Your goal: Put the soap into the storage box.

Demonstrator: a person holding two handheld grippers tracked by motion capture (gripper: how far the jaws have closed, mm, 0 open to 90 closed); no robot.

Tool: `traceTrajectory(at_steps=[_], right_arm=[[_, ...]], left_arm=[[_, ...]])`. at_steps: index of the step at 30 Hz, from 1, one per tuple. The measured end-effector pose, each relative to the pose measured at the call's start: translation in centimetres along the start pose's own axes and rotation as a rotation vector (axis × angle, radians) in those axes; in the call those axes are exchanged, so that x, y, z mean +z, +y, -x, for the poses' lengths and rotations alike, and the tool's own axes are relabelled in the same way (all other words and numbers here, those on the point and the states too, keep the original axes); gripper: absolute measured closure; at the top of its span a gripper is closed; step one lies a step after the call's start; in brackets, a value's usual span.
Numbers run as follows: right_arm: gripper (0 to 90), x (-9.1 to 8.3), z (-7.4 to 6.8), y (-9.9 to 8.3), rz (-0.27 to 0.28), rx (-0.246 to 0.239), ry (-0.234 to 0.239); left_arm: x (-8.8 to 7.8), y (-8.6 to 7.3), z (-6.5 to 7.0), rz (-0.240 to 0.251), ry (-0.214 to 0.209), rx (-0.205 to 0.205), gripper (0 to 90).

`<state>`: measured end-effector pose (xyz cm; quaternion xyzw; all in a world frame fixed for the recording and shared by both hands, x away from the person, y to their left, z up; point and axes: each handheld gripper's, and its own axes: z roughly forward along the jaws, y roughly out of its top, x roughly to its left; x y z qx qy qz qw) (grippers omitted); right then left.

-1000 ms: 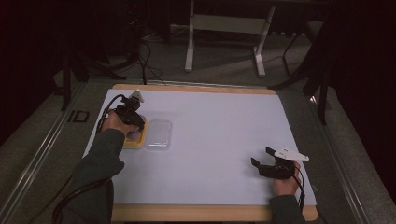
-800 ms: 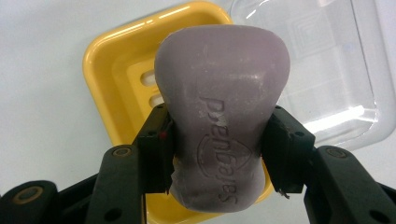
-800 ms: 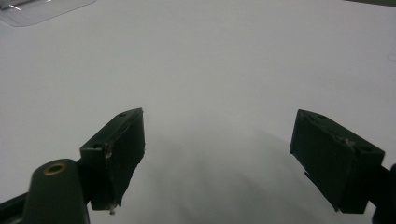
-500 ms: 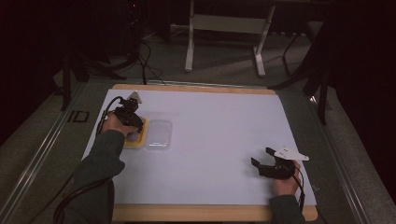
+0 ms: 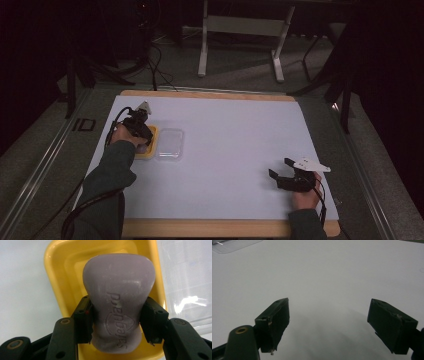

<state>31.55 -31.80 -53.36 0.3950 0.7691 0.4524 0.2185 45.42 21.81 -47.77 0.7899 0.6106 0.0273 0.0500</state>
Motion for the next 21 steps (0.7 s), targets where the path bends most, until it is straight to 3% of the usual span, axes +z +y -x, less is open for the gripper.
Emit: traceTrajectory(at_steps=[12,21], right_arm=[[17.5,0.0,0.0,0.0,0.0,-0.001,0.001],[17.5,0.0,0.0,0.0,-0.001,-0.003,0.001]], left_arm=[[1.1,0.1,-0.3,0.009,0.007,-0.038,49.3],[1.3,-0.2,-0.3,0.017,-0.017,-0.033,43.2]])
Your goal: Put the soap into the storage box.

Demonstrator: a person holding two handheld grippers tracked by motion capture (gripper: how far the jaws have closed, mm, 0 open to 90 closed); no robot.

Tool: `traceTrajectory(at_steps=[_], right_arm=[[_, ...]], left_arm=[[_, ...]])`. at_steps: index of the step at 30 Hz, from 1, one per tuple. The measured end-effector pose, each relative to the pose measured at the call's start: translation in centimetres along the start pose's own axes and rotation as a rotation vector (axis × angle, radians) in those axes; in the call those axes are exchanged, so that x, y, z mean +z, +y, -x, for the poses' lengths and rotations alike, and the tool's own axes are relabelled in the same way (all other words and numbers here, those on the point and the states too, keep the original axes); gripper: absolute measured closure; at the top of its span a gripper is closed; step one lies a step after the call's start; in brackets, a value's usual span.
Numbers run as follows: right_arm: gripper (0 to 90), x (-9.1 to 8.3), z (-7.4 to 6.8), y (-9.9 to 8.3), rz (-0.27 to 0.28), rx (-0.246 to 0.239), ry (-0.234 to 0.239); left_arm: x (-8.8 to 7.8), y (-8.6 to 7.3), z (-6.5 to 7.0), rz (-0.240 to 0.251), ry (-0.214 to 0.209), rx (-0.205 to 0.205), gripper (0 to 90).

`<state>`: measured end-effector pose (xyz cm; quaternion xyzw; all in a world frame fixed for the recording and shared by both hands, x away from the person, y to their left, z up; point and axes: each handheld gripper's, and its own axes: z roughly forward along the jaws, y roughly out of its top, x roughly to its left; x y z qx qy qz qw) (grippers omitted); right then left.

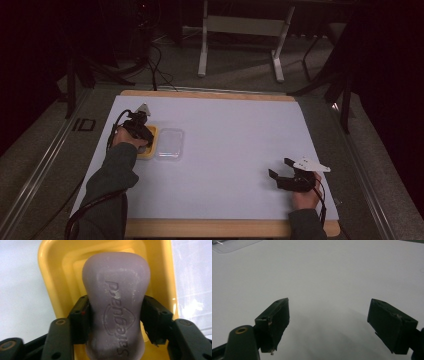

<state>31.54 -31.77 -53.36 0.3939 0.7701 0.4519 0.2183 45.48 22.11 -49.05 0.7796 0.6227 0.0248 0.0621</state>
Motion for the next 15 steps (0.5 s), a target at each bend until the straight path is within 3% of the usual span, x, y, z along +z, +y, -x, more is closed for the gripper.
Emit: traceTrajectory(at_steps=[8,15], right_arm=[[17.5,0.0,0.0,0.0,0.0,0.0,0.0],[17.5,0.01,-0.03,0.0,0.001,0.0,-0.001]], left_arm=[[-0.2,-0.5,-0.58,0.024,-0.054,-0.011,38.5],[-0.48,-0.69,-0.55,0.031,-0.052,0.005,37.2]])
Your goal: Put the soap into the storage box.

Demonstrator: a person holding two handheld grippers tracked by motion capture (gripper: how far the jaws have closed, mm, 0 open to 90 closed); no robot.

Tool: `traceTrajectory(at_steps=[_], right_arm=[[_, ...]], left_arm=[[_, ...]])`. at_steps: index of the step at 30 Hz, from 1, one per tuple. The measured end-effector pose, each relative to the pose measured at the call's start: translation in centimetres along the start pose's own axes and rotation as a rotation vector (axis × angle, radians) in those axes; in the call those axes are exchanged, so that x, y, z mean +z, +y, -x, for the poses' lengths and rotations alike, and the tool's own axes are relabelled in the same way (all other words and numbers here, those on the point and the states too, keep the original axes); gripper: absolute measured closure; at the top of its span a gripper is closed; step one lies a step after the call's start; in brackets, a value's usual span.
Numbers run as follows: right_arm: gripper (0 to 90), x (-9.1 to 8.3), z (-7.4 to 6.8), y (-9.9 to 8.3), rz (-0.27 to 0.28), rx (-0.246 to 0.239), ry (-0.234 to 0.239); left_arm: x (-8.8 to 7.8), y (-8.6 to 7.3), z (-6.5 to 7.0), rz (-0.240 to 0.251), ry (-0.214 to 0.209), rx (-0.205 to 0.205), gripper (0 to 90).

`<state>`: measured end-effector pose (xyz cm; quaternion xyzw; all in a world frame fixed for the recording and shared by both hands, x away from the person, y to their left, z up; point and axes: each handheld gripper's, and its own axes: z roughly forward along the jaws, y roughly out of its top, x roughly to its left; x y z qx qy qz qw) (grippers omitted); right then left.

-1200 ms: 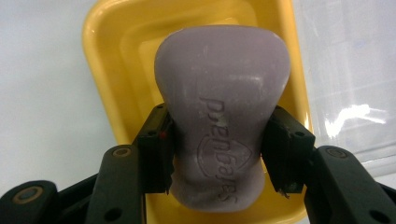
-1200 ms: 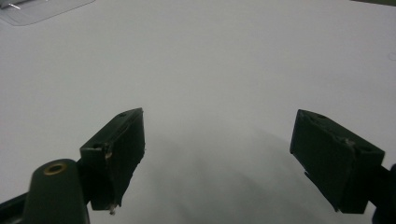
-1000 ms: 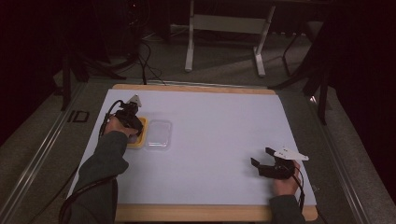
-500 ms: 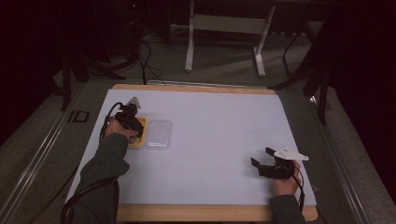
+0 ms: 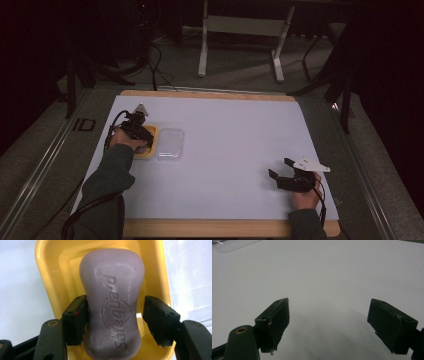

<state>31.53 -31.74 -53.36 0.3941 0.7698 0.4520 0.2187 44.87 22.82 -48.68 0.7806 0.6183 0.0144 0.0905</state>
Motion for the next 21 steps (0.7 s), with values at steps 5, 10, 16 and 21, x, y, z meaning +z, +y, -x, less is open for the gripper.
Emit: traceTrajectory(at_steps=[5,10,16,21], right_arm=[[17.5,0.0,0.0,0.0,0.0,-0.002,0.001],[17.5,0.0,0.0,0.0,0.0,-0.002,0.001],[17.5,0.0,0.0,0.0,-0.001,-0.003,0.0],[17.5,0.0,0.0,0.0,-0.001,-0.003,0.0]], left_arm=[[-0.6,-0.1,0.1,0.031,0.031,0.009,35.5],[-1.2,-0.2,0.0,0.042,0.034,0.02,34.6],[-2.2,-0.3,0.2,0.076,0.049,0.046,33.0],[-3.0,-0.6,0.5,0.136,0.041,0.074,31.9]])
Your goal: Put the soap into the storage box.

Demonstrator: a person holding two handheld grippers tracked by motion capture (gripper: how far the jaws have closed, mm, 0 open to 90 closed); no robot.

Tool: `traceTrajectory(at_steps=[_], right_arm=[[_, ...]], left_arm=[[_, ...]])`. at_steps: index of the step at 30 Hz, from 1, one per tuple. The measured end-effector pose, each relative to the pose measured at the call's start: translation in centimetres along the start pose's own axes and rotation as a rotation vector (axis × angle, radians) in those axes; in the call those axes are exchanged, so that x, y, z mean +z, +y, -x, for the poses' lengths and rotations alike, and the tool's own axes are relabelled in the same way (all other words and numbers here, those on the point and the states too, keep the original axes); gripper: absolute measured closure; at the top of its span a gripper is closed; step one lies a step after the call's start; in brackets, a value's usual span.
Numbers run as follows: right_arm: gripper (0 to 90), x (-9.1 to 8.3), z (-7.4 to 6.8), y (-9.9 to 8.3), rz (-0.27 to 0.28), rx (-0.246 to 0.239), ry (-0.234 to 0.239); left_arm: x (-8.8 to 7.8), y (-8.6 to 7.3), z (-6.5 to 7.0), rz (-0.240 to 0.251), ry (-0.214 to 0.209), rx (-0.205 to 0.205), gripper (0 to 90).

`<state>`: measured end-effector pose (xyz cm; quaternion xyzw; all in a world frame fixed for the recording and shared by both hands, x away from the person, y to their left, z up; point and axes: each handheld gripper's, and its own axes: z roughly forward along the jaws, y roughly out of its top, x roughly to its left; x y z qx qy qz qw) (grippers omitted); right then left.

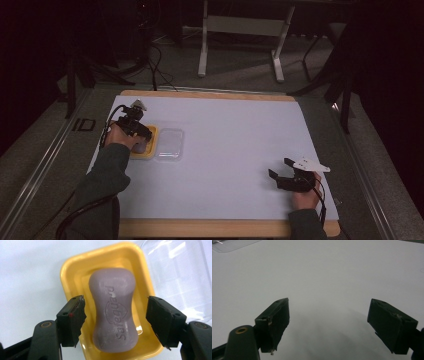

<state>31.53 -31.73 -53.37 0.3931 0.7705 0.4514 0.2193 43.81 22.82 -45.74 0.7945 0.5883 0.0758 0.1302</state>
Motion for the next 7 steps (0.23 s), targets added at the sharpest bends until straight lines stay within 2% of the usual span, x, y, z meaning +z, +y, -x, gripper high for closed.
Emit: traceTrajectory(at_steps=[4,7], right_arm=[[17.5,0.0,0.0,0.0,-0.002,-0.001,0.001],[17.5,0.1,0.0,0.0,-0.008,-0.004,0.001]], left_arm=[[-0.9,-0.6,0.7,0.084,0.0,0.031,31.4],[-1.2,-1.4,1.6,0.147,0.036,0.067,31.4]])
